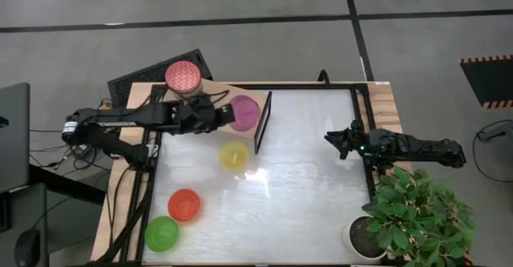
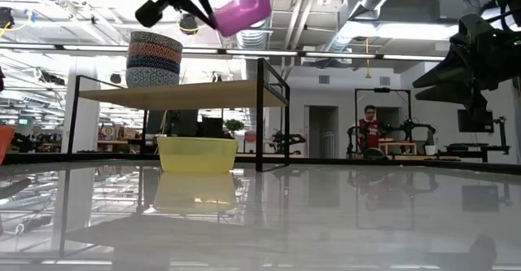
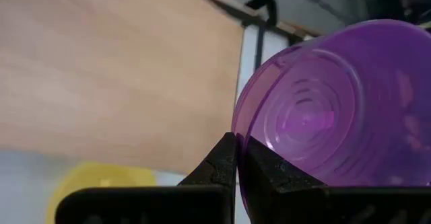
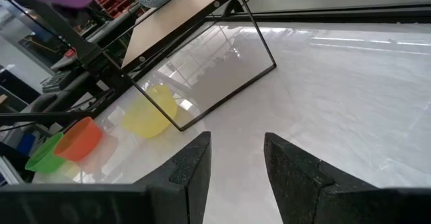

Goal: Place and stack bowls onto a shelf
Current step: Put the purple bowl on the shelf

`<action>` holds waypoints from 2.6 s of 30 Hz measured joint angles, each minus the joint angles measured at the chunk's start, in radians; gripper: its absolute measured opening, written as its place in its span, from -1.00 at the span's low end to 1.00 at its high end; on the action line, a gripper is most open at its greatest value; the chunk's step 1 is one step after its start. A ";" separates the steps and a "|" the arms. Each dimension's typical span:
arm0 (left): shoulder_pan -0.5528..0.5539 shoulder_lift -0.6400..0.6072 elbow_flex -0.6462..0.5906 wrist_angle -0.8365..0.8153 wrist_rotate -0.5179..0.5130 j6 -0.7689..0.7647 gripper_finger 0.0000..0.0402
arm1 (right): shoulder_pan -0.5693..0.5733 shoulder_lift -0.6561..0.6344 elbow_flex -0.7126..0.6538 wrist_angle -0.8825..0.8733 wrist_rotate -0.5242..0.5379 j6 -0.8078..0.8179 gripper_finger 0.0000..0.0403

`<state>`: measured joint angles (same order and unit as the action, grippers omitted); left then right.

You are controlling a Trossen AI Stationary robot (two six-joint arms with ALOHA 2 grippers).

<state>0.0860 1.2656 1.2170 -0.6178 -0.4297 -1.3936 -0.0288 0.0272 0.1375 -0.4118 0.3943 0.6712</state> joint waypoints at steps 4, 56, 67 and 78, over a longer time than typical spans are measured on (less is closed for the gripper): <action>-0.012 0.071 0.038 0.009 0.011 -0.001 -1.00 | 0.000 0.000 0.000 0.000 0.000 0.000 -0.19; 0.500 0.192 0.280 -0.065 0.686 1.989 -1.00 | 0.000 0.000 0.000 0.000 0.002 0.036 -0.19; 0.503 0.242 0.280 -0.114 0.627 2.214 -1.00 | 0.000 0.000 -0.002 -0.001 0.104 0.039 -0.19; 0.453 0.275 0.356 -0.259 0.534 2.274 -1.00 | 0.000 0.000 -0.002 0.000 0.106 0.062 -0.19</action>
<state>0.5389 1.5402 1.5727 -0.8771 0.1040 0.8801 -0.0292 0.0273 0.1356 -0.4118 0.4999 0.7330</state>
